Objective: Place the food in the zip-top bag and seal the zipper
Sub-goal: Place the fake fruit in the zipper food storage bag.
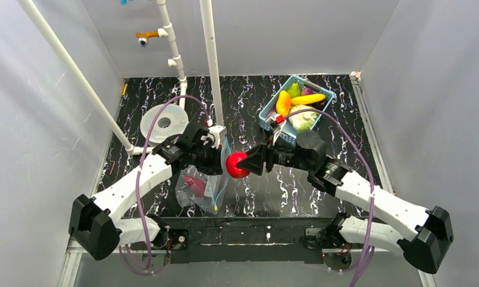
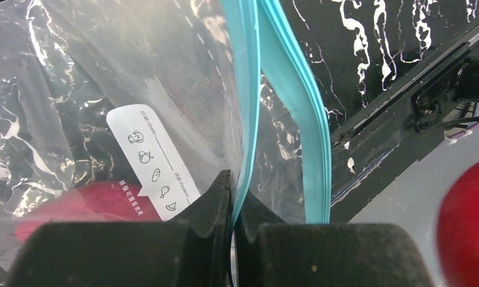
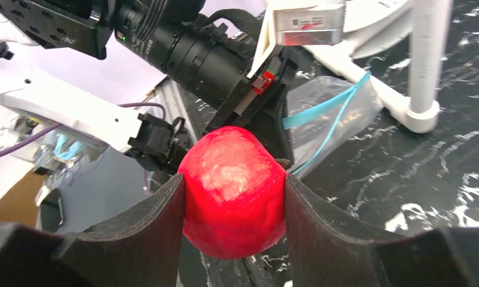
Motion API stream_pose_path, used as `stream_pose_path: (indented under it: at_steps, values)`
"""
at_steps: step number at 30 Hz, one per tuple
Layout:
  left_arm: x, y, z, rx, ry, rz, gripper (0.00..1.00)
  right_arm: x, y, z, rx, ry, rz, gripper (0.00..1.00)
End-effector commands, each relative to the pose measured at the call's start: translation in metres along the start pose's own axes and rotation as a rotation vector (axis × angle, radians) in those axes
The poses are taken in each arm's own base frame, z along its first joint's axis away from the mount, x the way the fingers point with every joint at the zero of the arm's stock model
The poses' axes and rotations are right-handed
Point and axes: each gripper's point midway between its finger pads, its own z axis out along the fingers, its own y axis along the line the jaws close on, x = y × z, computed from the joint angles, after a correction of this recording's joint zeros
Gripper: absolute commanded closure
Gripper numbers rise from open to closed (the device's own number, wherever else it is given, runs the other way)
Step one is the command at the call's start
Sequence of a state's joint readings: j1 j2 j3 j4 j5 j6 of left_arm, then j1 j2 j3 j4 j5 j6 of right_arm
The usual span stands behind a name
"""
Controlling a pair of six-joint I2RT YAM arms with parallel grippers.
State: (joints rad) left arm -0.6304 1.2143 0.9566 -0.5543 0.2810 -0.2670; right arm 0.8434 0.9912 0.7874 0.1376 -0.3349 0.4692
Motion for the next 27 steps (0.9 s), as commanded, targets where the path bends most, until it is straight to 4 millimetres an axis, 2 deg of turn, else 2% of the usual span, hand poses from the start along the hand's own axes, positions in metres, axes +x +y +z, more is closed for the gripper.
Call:
stream_pose_path:
  at_steps: [1, 6, 12, 16, 22, 27]
  values:
    - [-0.007, -0.007, -0.013, 0.032, -0.063, 0.043, 1.00, -0.013, 0.021, 0.017, -0.124, -0.079, -0.023, 0.99]
    - [-0.005, -0.005, -0.012, 0.024, -0.059, 0.047, 1.00, -0.005, 0.024, 0.034, -0.130, -0.092, -0.037, 0.99]
    - [-0.006, -0.001, -0.012, 0.005, -0.064, 0.047, 1.00, 0.024, -0.016, 0.051, 0.044, -0.087, 0.048, 0.99]
    - [-0.009, 0.002, -0.015, -0.016, -0.085, 0.050, 1.00, 0.041, -0.042, 0.048, 0.228, -0.054, 0.060, 0.99]
    - [-0.016, 0.001, -0.023, -0.021, -0.149, 0.063, 1.00, 0.065, -0.063, 0.043, 0.412, 0.050, 0.020, 0.99]
    - [-0.019, -0.002, -0.028, -0.009, -0.180, 0.071, 1.00, 0.067, -0.059, 0.051, 0.458, 0.089, -0.049, 0.99]
